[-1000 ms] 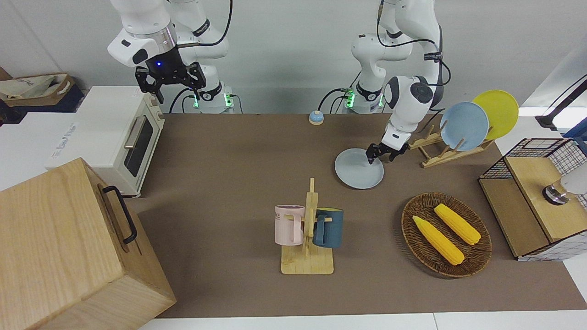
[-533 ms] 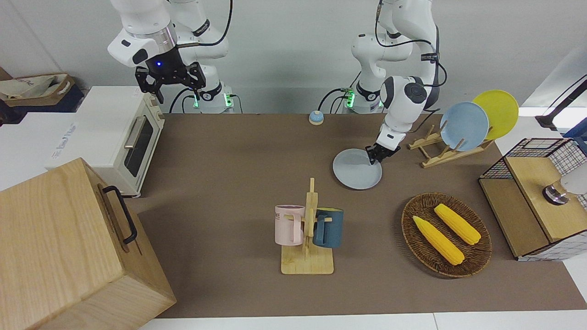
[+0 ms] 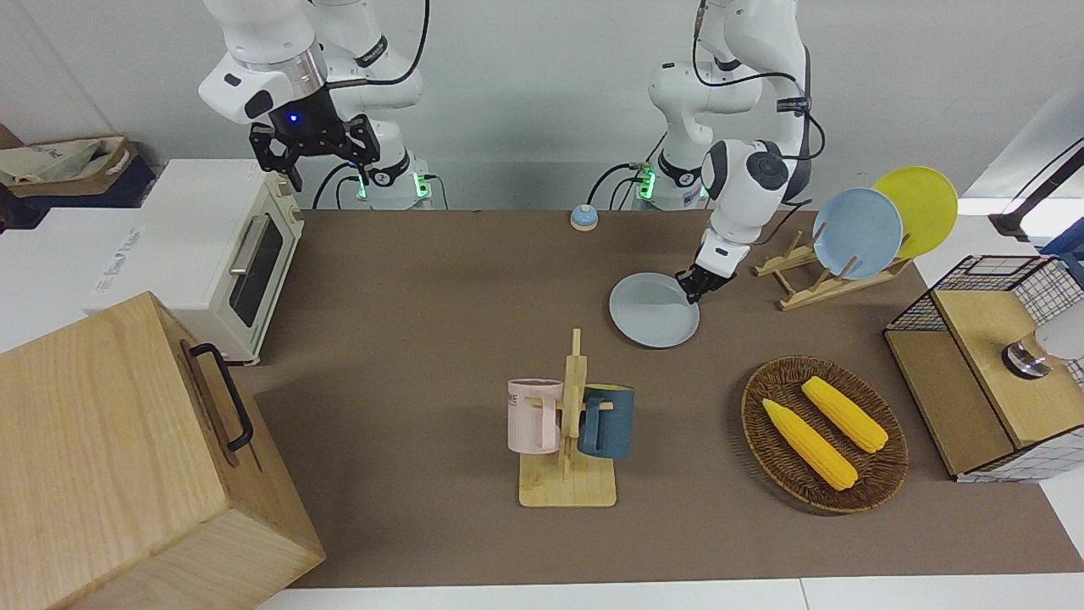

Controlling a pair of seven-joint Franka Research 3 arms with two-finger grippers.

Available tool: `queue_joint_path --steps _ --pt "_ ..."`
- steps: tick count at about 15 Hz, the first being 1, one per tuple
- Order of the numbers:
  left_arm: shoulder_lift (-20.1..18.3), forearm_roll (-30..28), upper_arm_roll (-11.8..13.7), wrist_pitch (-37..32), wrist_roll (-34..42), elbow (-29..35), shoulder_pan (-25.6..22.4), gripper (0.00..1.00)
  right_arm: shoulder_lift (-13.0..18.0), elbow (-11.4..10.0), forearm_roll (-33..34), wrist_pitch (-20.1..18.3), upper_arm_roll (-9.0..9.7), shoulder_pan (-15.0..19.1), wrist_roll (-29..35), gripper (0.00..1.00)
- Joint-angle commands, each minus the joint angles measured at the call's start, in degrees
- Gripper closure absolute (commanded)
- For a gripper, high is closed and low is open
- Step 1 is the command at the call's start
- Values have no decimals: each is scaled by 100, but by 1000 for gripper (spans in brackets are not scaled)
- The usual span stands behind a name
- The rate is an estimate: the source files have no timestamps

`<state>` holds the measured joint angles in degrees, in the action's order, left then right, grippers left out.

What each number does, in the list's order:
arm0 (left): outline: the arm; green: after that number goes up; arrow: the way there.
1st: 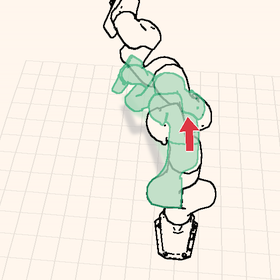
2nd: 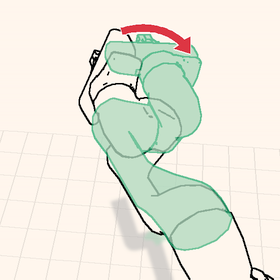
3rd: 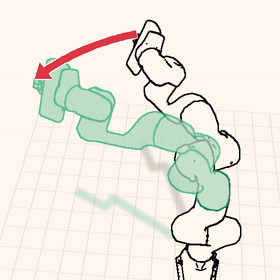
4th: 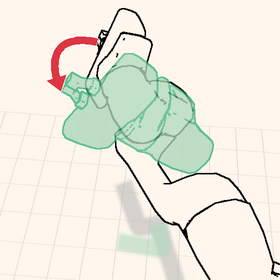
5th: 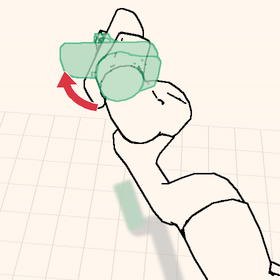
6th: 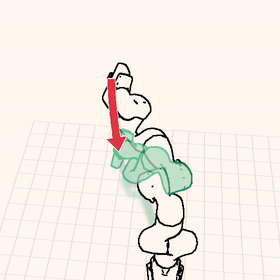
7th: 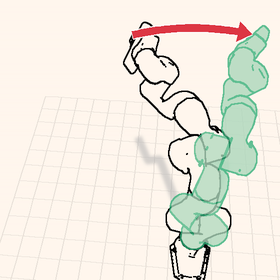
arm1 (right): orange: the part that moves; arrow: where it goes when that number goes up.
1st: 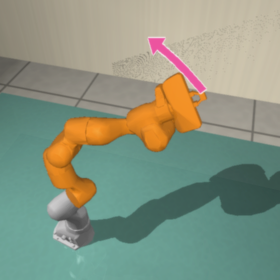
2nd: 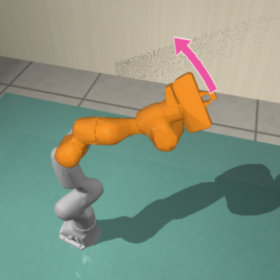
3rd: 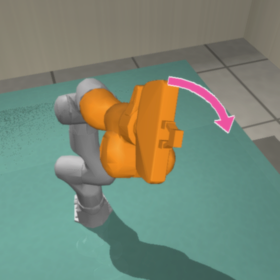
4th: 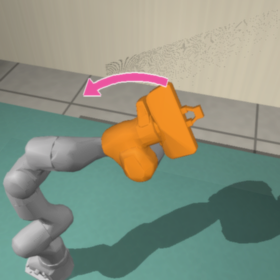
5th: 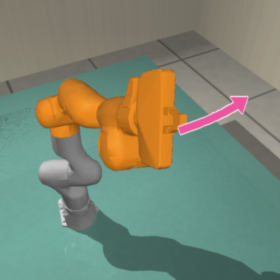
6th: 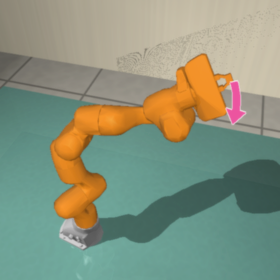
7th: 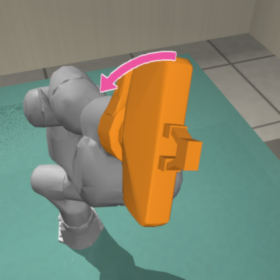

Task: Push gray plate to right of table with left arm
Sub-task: 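Lower the left gripper against the gray plate's rim, then push the gray plate with the left gripper toward the toaster oven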

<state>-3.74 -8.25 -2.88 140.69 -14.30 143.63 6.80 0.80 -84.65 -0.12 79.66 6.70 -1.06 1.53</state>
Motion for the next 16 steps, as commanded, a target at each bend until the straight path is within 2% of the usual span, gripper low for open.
queue_joint_path --steps 1,9,12,16 --pt "84 -54 33 152 -91 112 111 1000 17 46 -59 -82 77 115 14 17" --pt "171 -54 -2 143 -986 -28 690 1000 17 46 -59 -82 86 115 14 17" --pt "311 -54 -2 152 -1329 -133 1015 1000 17 46 -59 -82 86 115 14 17" --pt "557 -45 -11 143 -2260 -476 1665 1000 17 46 -59 -82 77 115 14 17"
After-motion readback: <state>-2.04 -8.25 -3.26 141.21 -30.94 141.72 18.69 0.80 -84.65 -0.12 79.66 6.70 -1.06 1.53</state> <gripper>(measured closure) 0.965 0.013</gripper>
